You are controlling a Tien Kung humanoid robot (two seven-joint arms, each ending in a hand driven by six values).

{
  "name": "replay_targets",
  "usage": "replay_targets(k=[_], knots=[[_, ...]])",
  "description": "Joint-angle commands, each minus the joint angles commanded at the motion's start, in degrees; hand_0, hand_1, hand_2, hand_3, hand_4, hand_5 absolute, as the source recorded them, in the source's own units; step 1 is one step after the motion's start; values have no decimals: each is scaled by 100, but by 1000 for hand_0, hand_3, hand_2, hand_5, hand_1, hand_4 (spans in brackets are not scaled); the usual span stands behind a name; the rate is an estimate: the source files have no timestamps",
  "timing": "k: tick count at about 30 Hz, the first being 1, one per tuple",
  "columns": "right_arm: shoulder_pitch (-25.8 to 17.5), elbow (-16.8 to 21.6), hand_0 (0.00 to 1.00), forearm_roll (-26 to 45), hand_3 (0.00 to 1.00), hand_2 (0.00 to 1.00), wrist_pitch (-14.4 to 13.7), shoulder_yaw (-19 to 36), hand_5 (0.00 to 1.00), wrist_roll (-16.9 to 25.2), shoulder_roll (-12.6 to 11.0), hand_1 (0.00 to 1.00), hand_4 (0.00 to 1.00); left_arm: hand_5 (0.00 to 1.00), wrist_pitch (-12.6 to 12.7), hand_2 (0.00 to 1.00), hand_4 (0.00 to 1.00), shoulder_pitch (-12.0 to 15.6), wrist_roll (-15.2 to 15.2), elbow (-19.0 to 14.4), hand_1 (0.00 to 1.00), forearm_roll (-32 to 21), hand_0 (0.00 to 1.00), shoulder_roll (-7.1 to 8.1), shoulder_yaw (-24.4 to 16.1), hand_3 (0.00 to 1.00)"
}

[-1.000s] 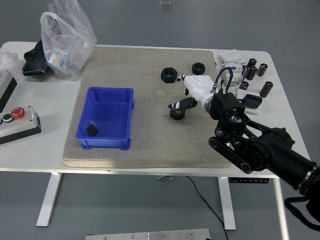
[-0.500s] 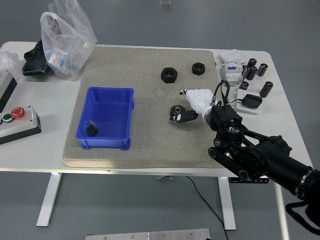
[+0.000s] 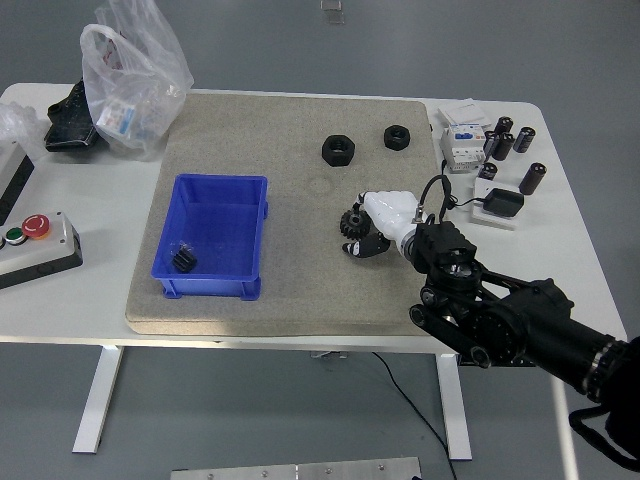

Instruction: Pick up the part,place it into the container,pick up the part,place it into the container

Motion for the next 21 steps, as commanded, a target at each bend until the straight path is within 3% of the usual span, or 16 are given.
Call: replay_targets(k=[3, 4, 13, 21], knots=[[-10, -16, 261, 57, 598, 422, -79, -15, 114, 61, -1, 504, 563, 229, 1, 587, 646, 2, -4, 0, 594, -2, 656, 1, 3, 670], [-12, -18, 257, 69, 509, 319, -95, -19, 92, 76, -2, 482, 463, 230, 1, 587, 645, 2, -5, 0, 594, -1, 656, 1, 3, 669], [6, 87, 255, 2, 496, 300, -302, 5, 62, 208, -40, 477, 439, 230, 2, 587, 646, 8, 0, 0, 593, 6, 656, 2, -11, 669], [204, 842, 250, -234, 500, 290, -546, -146, 42, 304, -18, 470, 441, 231, 2, 587, 646, 8, 9, 0, 593, 14, 656, 0, -24, 668]])
